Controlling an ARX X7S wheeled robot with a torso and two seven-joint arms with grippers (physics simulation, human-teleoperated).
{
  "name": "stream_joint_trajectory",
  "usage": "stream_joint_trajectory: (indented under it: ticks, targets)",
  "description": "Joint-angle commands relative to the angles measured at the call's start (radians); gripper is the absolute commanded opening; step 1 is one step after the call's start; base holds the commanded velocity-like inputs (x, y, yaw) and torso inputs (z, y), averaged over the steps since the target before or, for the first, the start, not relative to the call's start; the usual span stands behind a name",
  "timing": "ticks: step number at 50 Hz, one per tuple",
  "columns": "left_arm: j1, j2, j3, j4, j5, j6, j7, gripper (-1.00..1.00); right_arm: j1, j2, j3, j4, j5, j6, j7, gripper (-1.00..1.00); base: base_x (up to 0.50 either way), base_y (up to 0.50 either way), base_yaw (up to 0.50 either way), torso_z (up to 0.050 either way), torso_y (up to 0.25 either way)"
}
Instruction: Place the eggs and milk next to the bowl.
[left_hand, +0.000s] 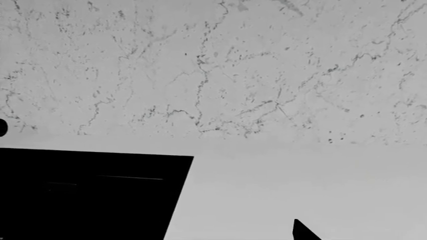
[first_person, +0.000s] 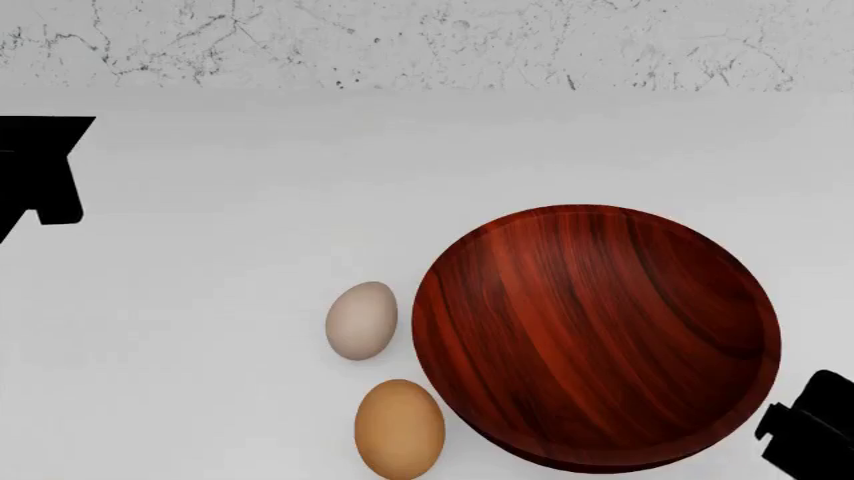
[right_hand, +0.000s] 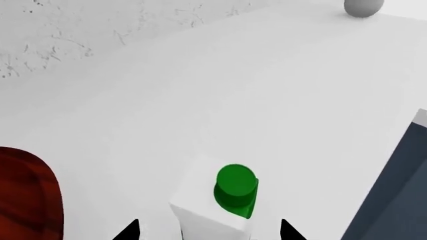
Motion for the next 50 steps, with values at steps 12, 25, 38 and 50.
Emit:
stream_joint_trajectory:
  ticks: [12, 25, 38, 50]
  targets:
    - [-0.011, 0.006, 0.005, 0.001, -0.005, -0.001, 0.015, 1.0, -0.029, 0.012, -0.075, 0.108, -0.194, -0.14, -0.139, 1.0, 0.0, 0.0, 0.0, 0.0, 0.0]
    - [-0.02, 0.006, 0.012, -0.041, -0.002, 0.028, 0.013, 1.0, -0.021, 0.019, -0.121, 0.17, -0.265, -0.2, -0.188, 1.0, 0.0, 0.0, 0.0, 0.0, 0.0]
    - [-0.028, 0.004, 0.019, -0.097, 0.003, 0.067, 0.01, 1.0, -0.017, 0.027, -0.169, 0.24, -0.335, -0.261, -0.239, 1.0, 0.0, 0.0, 0.0, 0.0, 0.0]
    - [-0.031, 0.007, 0.029, -0.115, 0.005, 0.079, 0.008, 1.0, -0.025, 0.032, -0.168, 0.223, -0.332, -0.257, -0.229, -1.0, 0.0, 0.0, 0.0, 0.0, 0.0]
